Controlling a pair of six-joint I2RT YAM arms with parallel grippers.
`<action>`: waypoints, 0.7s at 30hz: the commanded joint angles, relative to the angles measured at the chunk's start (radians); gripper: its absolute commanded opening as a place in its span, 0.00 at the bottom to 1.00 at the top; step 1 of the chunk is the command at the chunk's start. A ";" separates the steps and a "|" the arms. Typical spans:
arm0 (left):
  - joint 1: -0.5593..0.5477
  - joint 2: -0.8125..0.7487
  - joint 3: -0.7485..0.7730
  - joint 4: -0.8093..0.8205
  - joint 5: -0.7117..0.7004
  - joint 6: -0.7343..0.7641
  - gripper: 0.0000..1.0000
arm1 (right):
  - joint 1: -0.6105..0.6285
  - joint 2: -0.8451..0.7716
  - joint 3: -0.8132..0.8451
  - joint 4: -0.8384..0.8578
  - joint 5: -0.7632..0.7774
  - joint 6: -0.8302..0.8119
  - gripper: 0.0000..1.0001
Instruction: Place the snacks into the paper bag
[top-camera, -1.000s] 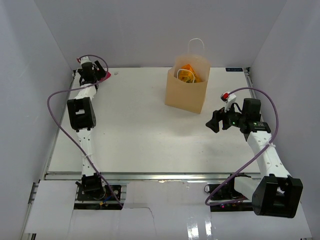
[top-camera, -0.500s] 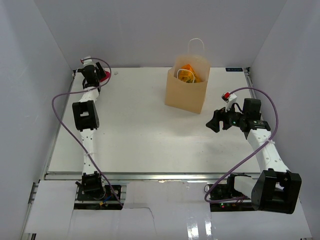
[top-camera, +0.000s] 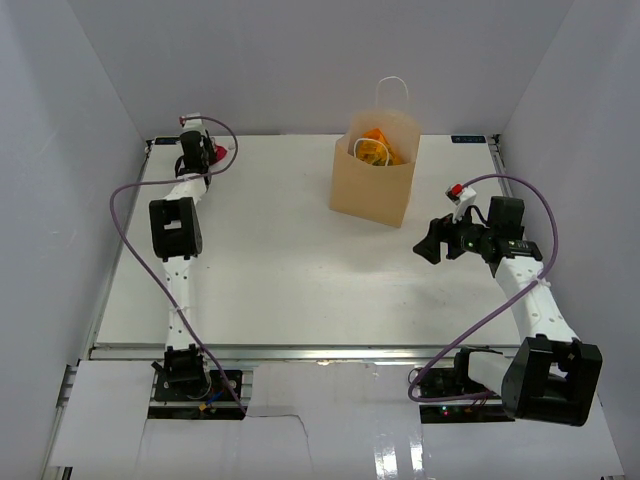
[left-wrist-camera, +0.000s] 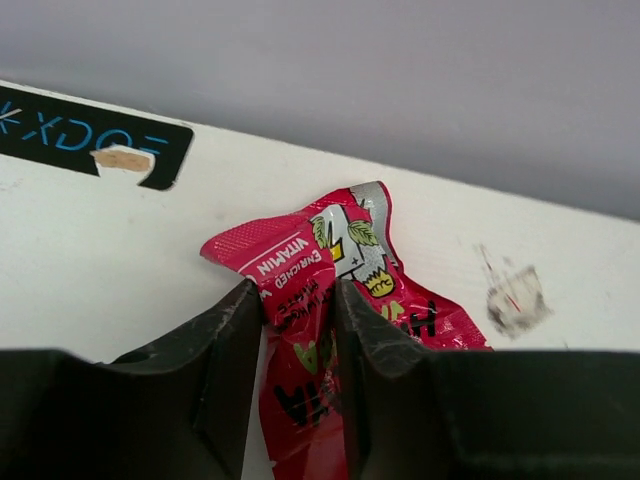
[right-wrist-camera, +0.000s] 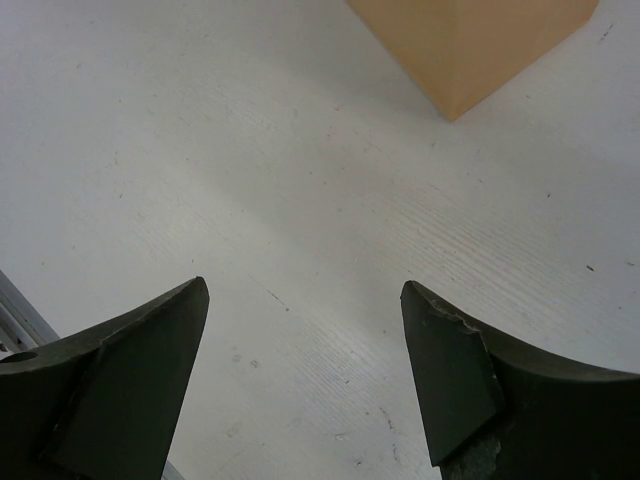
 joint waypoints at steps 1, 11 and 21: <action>-0.022 -0.100 -0.105 -0.112 0.059 0.048 0.42 | -0.007 -0.036 0.035 0.018 -0.018 0.000 0.83; -0.062 -0.462 -0.654 -0.056 0.272 -0.119 0.03 | -0.006 -0.103 0.017 0.021 -0.041 -0.011 0.83; -0.145 -0.919 -1.208 -0.070 0.430 -0.247 0.00 | -0.007 -0.163 -0.002 0.035 -0.122 -0.009 0.83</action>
